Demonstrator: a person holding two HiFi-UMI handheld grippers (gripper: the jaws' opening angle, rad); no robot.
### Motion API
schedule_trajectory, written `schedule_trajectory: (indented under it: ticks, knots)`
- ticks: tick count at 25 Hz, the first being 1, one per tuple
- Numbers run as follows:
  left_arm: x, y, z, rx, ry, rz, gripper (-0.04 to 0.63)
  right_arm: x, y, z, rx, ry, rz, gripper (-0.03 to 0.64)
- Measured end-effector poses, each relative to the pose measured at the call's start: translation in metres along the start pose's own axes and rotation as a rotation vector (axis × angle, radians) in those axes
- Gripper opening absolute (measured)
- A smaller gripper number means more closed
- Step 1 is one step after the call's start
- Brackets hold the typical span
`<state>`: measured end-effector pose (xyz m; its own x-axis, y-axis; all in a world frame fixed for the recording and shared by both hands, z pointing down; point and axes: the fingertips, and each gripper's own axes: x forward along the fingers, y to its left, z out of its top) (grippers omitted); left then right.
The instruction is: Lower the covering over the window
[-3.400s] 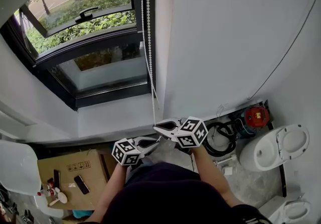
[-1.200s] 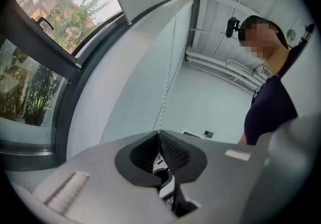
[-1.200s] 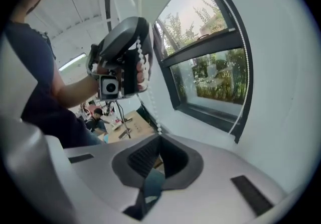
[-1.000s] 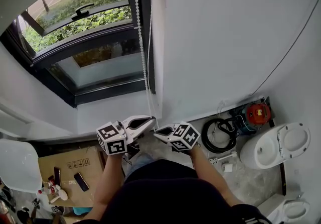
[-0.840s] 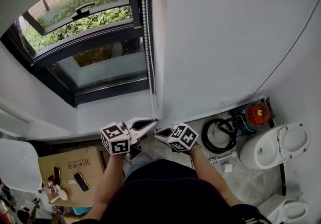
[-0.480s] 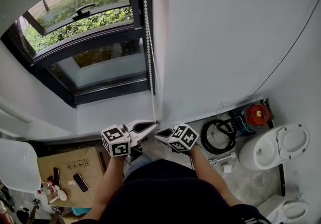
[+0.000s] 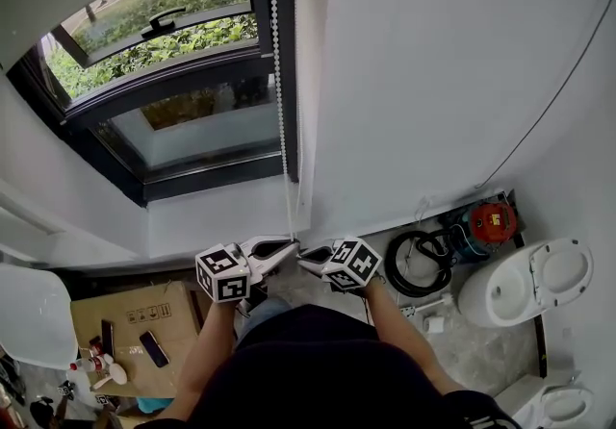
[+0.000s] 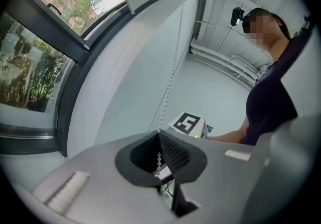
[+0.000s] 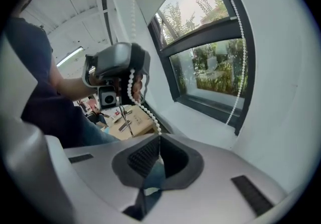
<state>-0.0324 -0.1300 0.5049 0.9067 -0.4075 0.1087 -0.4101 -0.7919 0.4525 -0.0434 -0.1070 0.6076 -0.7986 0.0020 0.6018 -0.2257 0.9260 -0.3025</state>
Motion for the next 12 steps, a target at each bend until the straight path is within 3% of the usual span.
schedule_trajectory:
  ticks: [6,8,12]
  knots:
    - [-0.003,0.006,0.001,-0.021,-0.021,0.014,0.014,-0.019,-0.006,0.001,-0.021,0.030,-0.007,0.025]
    - [-0.001,0.005,0.001,-0.022,-0.024,0.009,0.014,-0.039,-0.017,0.013,-0.012,-0.027,-0.046,0.066]
    - [0.004,0.002,0.000,-0.019,-0.016,-0.006,0.014,-0.095,-0.031,0.063,-0.025,-0.215,-0.133,0.080]
